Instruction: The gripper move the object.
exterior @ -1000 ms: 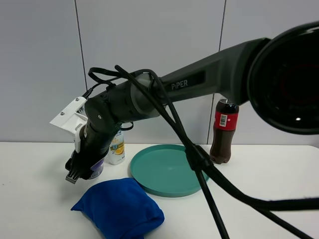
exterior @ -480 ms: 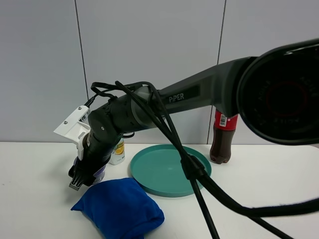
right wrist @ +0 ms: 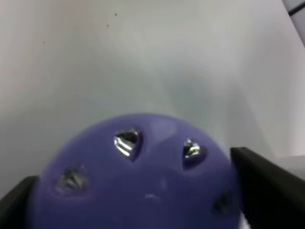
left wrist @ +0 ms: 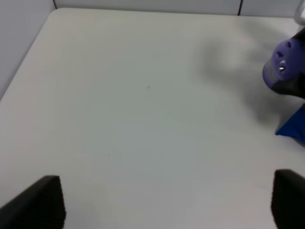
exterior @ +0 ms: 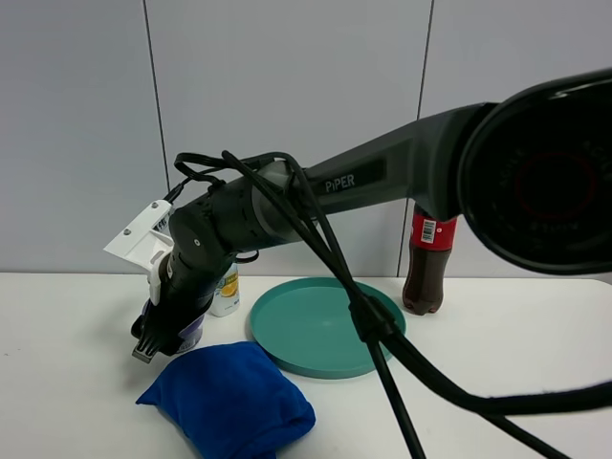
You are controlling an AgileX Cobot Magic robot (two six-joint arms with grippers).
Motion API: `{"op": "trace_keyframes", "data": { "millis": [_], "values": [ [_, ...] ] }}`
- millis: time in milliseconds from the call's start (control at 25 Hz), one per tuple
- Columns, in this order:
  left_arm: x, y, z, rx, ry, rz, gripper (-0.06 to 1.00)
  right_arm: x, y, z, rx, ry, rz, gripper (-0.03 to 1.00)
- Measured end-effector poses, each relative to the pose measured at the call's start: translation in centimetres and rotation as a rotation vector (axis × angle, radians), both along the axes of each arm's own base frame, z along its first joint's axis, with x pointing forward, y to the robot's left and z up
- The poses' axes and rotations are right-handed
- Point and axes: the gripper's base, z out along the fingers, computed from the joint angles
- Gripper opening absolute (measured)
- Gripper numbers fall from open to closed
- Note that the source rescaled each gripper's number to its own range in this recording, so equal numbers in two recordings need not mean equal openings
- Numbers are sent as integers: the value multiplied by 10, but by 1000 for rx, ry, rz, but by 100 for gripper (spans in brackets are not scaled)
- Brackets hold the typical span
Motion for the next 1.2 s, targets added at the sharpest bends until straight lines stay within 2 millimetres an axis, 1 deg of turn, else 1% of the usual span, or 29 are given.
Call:
{"op": "trace_keyframes", "data": {
  "millis": [80,120,200,280,320,400,440,520,640,680,720,800,880,920,1000,1120,1200],
  "values": [
    [0,0,0,0,0,0,100,0,0,2,10,8,-14,45],
    [0,0,0,0,0,0,100,0,0,2,8,10,-16,53],
    [0,0,0,0,0,0,100,0,-1,5,6,11,-19,59],
    [0,0,0,0,0,0,100,-1,-3,11,-4,17,-27,62],
    [0,0,0,0,0,0,100,-3,-3,20,-2,14,-29,62],
    [0,0,0,0,0,0,100,-8,-4,43,-5,14,-33,62],
    [0,0,0,0,0,0,100,-14,-4,60,5,13,-34,62],
    [0,0,0,0,0,0,100,-27,-6,95,17,27,-42,62],
    [0,0,0,0,0,0,100,-51,-17,158,51,27,-43,62],
    [0,0,0,0,0,0,100,-57,-23,174,47,34,-51,62],
    [0,0,0,0,0,0,100,-64,-30,194,64,32,-63,62],
    [0,0,0,0,0,0,100,-74,-48,228,85,29,-97,62],
    [0,0,0,0,0,0,100,-78,-67,251,92,29,-150,62],
    [0,0,0,0,0,0,100,-79,-77,259,88,27,-179,62],
    [0,0,0,0,0,0,100,-73,-101,264,71,31,-244,62],
    [0,0,0,0,0,0,100,-67,-139,256,35,66,-340,62],
    [0,0,0,0,0,0,100,-72,-166,251,34,96,-405,62]
  ]
}}
